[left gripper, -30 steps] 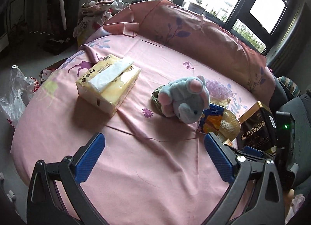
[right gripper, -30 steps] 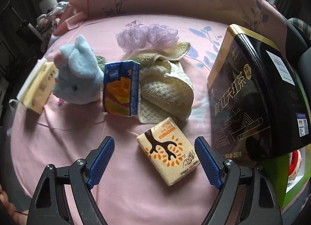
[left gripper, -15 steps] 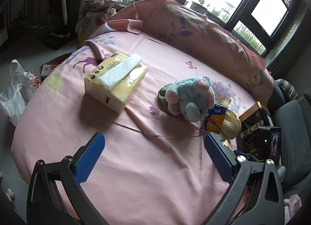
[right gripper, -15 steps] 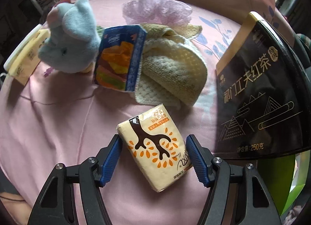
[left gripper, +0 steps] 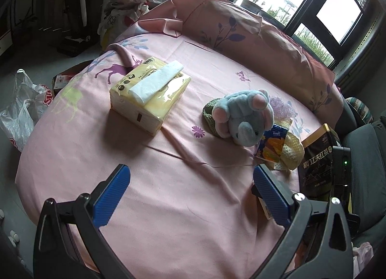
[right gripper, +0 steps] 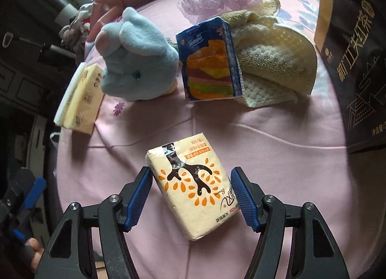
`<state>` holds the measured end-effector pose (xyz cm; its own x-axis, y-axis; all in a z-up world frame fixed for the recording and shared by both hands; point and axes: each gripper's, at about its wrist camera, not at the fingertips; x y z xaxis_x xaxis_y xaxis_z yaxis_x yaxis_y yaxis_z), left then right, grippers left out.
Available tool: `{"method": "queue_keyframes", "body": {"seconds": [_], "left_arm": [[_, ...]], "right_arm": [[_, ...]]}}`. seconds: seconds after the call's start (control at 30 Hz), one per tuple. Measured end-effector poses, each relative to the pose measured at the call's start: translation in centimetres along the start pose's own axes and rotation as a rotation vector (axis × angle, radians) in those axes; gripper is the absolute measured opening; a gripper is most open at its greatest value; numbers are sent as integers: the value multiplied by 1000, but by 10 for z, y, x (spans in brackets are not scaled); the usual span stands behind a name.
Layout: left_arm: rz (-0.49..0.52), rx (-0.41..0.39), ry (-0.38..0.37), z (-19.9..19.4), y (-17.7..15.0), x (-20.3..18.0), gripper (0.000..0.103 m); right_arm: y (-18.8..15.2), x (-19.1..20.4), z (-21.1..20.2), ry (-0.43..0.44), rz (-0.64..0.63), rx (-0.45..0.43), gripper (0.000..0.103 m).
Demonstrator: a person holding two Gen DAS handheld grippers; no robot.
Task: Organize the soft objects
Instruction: 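Move the right tool to the orange-printed tissue pack, then close the right tool on the tissue pack and lift it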
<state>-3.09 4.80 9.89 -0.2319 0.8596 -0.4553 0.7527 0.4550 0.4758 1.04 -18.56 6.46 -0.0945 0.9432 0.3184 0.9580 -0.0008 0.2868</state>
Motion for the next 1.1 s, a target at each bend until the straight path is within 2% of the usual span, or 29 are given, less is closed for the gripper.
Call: {"method": "queue_keyframes", "body": {"seconds": [0.1,0.2,0.37,0.47,0.5,0.53,0.6,0.63,0.73,0.8,0.9,1.0,1.1], "left_arm": [[12,13,19,5,-4,-5,99],[13,64,21,15,-10,-9,93],[59,132,24,32,-24,-26,83],[76,211,-22,45,-37,-38,75],[78,247,-42,51,-42,-43,70],[82,280,-62,56,-47,-47,60],[93,334,-71,67,-56,-54,51],[95,354,-65,73,-59,-57,47],[122,393,-65,86,-66,-67,43],[136,395,-81,89,-67,-72,43],[152,405,-83,94,-68,-78,43],[165,419,-79,99,-70,-82,42],[206,395,-67,98,-71,-89,42]], "right_arm": [[-2,-8,-5,66,29,13,69],[0,-13,-17,131,58,-11,69],[-3,-18,-38,145,49,-73,69],[-2,-20,-41,134,23,-78,69],[-1,-21,-40,146,22,-80,69],[-1,-21,-39,155,18,-80,69],[-2,-22,-35,158,10,-66,52],[-1,-23,-31,164,12,-49,48],[-1,-30,-25,207,34,-29,47],[-1,-33,-20,208,37,-6,47],[-1,-34,-7,255,46,40,47],[1,-33,2,220,38,57,47],[1,-36,8,237,55,63,47]]}}
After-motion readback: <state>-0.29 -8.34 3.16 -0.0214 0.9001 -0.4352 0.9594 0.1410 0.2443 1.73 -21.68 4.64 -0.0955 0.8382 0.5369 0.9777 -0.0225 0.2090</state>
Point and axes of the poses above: each gripper's, at about its wrist camera, not at the fingertips, and z roughly the way its jaws point, x to its left, y to its top, and after that the axes turned 12 degrees about -z, right-handed
